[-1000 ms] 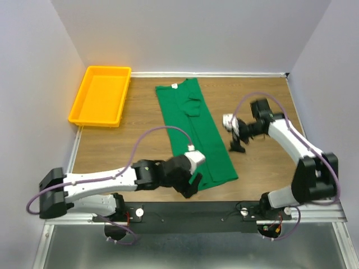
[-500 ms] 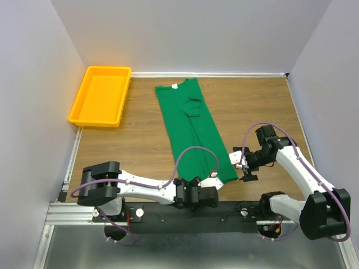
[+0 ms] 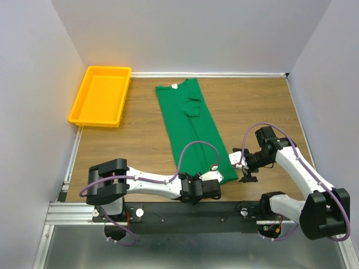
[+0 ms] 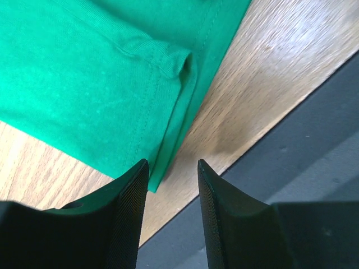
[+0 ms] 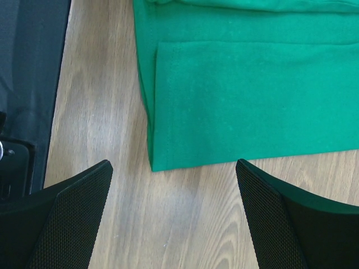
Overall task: Fold and stack the t-shirts
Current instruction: Fold the tshirt
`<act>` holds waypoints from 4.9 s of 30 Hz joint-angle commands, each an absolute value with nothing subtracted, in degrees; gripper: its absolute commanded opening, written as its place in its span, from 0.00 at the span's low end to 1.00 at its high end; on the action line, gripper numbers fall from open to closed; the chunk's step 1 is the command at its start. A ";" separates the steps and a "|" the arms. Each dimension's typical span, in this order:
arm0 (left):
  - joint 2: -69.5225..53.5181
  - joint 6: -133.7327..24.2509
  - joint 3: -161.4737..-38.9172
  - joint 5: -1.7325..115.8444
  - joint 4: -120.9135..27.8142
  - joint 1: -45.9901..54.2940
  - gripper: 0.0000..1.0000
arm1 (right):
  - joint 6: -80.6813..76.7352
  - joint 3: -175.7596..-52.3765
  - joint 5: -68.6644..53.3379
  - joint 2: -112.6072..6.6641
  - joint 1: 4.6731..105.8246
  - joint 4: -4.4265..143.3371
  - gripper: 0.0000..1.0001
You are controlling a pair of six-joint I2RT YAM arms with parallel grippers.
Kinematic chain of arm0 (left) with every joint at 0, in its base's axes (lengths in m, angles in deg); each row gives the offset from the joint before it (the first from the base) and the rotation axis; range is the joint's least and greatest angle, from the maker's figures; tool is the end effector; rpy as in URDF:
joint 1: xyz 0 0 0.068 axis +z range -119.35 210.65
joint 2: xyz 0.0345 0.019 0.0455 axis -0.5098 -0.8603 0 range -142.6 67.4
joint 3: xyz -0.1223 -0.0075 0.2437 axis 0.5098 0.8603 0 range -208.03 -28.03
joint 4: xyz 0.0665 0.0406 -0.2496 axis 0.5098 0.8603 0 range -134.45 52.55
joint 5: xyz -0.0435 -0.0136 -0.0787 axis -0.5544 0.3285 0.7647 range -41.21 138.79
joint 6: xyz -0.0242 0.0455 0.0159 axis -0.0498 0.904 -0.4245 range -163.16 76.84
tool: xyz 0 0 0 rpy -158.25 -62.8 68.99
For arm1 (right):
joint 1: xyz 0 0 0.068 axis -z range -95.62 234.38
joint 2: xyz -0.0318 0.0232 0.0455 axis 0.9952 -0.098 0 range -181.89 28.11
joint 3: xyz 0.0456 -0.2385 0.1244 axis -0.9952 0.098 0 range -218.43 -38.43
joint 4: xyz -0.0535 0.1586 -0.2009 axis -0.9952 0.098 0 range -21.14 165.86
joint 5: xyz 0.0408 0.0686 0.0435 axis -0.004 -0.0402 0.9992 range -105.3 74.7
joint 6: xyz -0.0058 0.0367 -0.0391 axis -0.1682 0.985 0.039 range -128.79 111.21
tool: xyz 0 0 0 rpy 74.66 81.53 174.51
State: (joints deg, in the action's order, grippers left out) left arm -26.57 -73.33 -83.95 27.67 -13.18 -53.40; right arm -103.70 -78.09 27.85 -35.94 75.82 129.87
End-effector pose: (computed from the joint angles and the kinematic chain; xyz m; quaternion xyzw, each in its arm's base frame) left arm 0.0446 -0.3031 0.1727 0.4088 0.8770 -0.0502 0.2473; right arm 0.1550 0.0480 0.2047 -0.7387 0.5639 0.2424 0.2786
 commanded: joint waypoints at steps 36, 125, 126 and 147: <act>-30.25 -70.93 -82.26 29.72 -16.40 -49.59 0.00 | -106.95 -66.57 26.10 -34.38 74.36 112.64 0.86; -41.05 -37.10 -108.35 54.51 -26.43 4.46 0.00 | -57.57 -136.34 18.80 -95.55 67.94 92.50 0.01; -41.23 -37.01 -108.53 54.33 -25.99 4.46 0.00 | -57.13 -136.61 18.88 -95.73 67.94 92.50 0.01; -22.61 -36.29 -108.38 55.57 -19.05 2.72 0.61 | -95.84 -120.64 31.99 -81.07 71.19 114.36 0.73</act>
State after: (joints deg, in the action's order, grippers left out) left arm -29.80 -35.72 -114.66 49.66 -25.51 8.35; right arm -61.28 -131.82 23.87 -88.75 71.43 95.21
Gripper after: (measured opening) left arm 0.610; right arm 0.711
